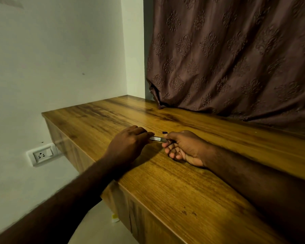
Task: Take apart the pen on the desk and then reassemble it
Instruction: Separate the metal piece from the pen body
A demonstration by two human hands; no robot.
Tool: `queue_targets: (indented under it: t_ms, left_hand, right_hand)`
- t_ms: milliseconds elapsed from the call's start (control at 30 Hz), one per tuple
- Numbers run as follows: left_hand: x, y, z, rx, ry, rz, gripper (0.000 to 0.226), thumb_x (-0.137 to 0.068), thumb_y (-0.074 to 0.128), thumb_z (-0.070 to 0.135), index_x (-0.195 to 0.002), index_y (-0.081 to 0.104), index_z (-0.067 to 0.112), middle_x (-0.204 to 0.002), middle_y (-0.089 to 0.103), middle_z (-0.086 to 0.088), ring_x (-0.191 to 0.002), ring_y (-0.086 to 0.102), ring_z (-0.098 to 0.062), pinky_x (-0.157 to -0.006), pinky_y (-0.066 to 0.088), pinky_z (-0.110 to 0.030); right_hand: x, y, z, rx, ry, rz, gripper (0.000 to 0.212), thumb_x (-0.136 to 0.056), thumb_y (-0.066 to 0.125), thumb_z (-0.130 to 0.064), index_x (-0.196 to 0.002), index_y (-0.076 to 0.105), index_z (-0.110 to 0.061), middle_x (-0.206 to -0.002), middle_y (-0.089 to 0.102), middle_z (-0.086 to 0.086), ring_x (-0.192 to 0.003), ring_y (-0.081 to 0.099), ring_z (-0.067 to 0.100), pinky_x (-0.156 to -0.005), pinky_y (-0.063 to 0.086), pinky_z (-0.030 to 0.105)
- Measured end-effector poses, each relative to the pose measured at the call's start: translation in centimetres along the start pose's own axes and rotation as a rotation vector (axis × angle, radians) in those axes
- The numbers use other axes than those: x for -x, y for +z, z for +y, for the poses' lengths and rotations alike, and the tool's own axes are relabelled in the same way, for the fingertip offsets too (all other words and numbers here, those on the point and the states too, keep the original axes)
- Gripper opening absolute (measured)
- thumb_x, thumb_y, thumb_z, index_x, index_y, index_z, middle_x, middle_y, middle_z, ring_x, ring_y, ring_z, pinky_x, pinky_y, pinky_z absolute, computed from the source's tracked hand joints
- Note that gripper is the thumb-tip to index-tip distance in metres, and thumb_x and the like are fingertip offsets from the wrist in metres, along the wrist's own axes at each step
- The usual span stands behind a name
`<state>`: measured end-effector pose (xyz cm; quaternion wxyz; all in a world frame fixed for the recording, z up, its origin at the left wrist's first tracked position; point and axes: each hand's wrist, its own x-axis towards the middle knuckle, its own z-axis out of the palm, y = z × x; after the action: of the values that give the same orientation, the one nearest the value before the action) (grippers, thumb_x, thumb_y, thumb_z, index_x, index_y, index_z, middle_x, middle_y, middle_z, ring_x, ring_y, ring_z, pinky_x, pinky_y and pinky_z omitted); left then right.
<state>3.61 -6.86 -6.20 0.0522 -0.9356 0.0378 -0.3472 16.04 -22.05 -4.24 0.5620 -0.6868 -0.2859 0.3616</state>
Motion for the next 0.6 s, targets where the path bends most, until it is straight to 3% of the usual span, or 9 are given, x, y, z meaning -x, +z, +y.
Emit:
queue_targets:
  t_ms: [233, 400, 600]
  left_hand:
    - [0.2, -0.15, 0.02, 0.072, -0.085, 0.021, 0.034, -0.089, 0.048, 0.032, -0.109, 0.067, 0.013, -0.095, 0.07, -0.005, -0.08, 0.065, -0.023, -0.064, 0.054, -0.035]
    - [0.51, -0.37, -0.04, 0.106, -0.148, 0.073, 0.035, -0.088, 0.045, 0.032, -0.111, 0.065, 0.014, -0.094, 0.069, -0.006, -0.079, 0.064, -0.022, -0.062, 0.054, -0.038]
    - [0.48, -0.54, 0.08, 0.127, -0.157, 0.08, 0.037, -0.088, 0.045, 0.032, -0.112, 0.066, 0.014, -0.096, 0.069, -0.006, -0.08, 0.064, -0.022, -0.063, 0.055, -0.038]
  right_hand:
    - [-0.08, -0.05, 0.52, -0.093, -0.071, 0.036, 0.034, -0.101, 0.042, -0.025, -0.081, 0.059, -0.003, -0.058, 0.057, 0.01, -0.036, 0.051, 0.013, -0.033, 0.036, 0.018]
    - [0.11, -0.13, 0.74, -0.128, -0.12, 0.025, 0.021, -0.097, 0.05, -0.021, -0.088, 0.058, -0.004, -0.061, 0.058, 0.009, -0.04, 0.051, 0.014, -0.033, 0.037, 0.018]
    - [0.25, -0.23, 0.91, -0.146, -0.17, -0.047, 0.02, -0.095, 0.056, -0.021, -0.095, 0.059, -0.002, -0.066, 0.06, 0.009, -0.042, 0.052, 0.013, -0.034, 0.037, 0.018]
